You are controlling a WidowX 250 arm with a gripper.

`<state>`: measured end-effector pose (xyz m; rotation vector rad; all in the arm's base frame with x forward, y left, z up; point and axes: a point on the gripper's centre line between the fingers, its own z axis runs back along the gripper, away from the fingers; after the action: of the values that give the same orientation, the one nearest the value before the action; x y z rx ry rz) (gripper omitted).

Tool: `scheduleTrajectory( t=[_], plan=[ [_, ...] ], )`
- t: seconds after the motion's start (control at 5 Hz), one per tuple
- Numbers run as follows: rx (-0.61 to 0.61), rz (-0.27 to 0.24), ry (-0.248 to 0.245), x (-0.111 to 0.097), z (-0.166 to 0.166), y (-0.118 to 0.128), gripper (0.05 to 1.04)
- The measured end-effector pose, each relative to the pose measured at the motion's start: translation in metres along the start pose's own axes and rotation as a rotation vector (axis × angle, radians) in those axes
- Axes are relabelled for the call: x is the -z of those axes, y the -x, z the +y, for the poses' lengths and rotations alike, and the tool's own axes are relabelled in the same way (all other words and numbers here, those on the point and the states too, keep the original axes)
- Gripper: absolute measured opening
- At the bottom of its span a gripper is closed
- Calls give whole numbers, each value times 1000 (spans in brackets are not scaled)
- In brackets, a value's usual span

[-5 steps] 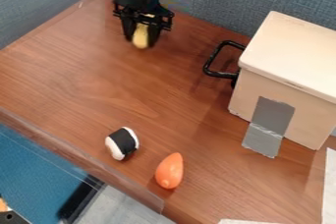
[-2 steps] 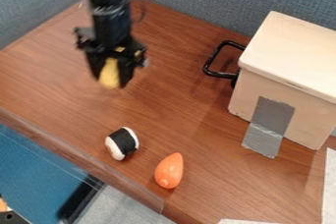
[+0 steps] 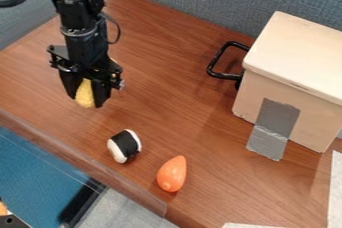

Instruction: Move the yellow object to the bottom side of the table.

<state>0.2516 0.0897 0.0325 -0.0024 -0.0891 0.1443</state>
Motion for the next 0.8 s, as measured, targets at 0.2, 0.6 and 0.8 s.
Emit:
scheduleTrajectory(
  t=[0.2,0.6,0.8],
  plan=[
    [23,40,-20,12,4,8,605],
    [68,84,-45,23,7,22,670],
    [69,105,-44,23,10,28,953]
  ],
)
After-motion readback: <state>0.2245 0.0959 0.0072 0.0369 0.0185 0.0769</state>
